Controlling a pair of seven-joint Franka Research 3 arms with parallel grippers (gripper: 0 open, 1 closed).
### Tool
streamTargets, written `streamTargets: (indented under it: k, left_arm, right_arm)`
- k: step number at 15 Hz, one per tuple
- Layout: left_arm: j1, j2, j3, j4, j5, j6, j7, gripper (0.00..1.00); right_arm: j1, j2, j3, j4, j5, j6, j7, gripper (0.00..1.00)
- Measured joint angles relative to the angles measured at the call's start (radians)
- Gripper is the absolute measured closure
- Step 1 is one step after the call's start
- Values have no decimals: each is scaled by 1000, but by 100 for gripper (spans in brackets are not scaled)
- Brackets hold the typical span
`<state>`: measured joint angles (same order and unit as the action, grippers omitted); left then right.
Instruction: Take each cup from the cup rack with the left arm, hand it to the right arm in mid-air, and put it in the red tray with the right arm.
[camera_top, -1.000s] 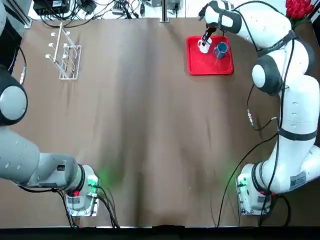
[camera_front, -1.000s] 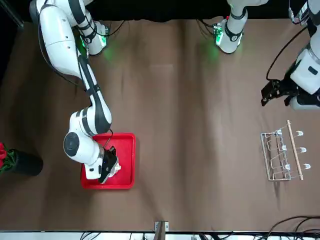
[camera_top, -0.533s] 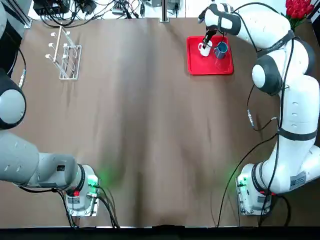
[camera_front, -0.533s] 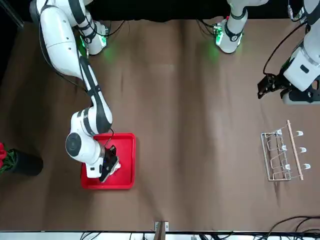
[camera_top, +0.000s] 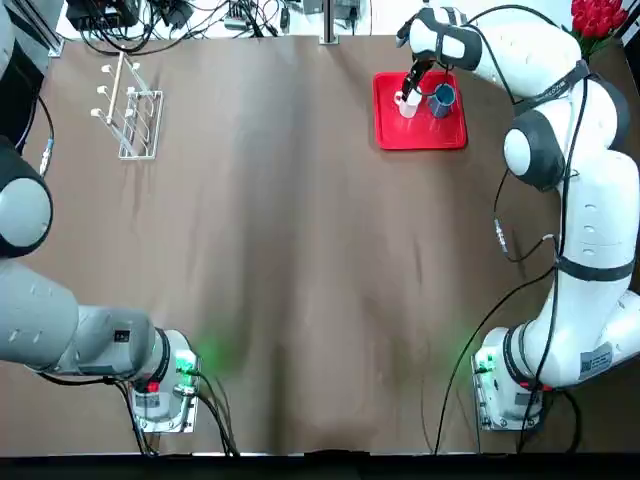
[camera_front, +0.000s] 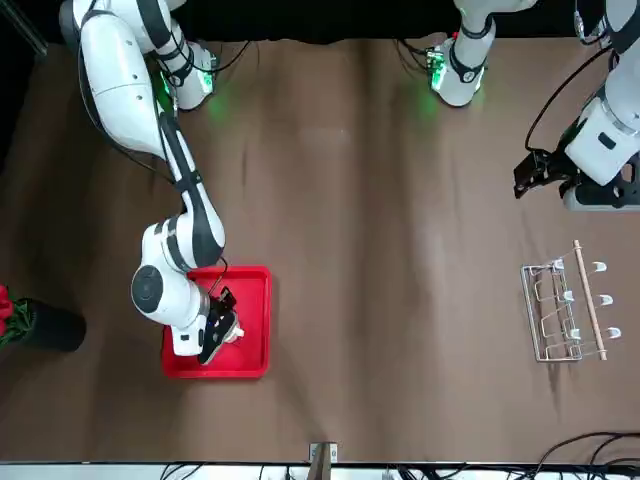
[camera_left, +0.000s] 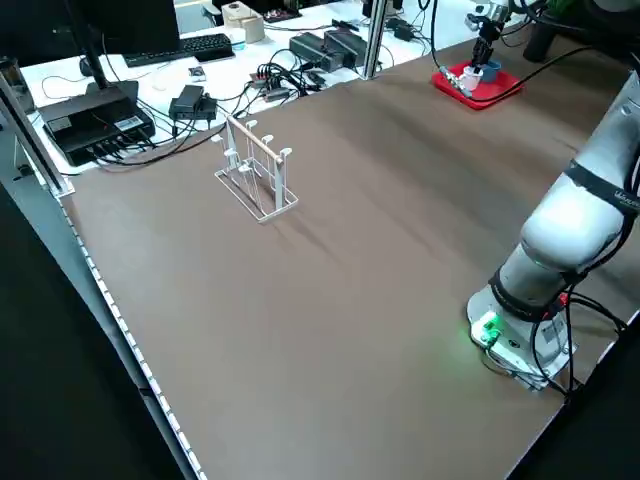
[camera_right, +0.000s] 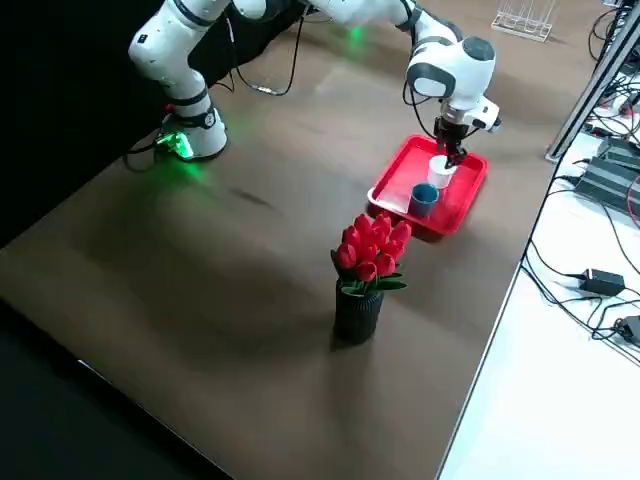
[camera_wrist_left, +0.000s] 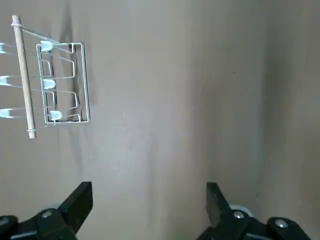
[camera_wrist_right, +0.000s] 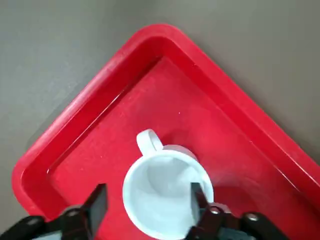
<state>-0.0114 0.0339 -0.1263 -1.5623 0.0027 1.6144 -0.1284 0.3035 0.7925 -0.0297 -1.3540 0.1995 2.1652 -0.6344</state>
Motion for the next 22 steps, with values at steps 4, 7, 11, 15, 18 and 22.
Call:
streamTargets:
  k: [4,7,11,15,18,22]
  left_arm:
    - [1,0,1,5,0,3,0,0]
    - [1,0,1,11,0,3,0,0]
    - [0,0,0,12,0,3,0,0]
    - [0,0,0,14,0,3,0,0]
    - [0,0,0,15,0,3,0,0]
    - [1,-2,1,20,0,3,0,0]
  right_arm:
    - [0,0,1,8,0,-17,34,0]
    - [-3,-20,-1,61,0,-121,137,0]
    - [-42,-93,-15,135,-2,-236,259,0]
    - [-195,-239,-18,155,-2,-449,272,0]
    - [-287,-324,-18,155,-2,-616,272,0]
    - [-333,-407,-20,155,-4,-724,395,0]
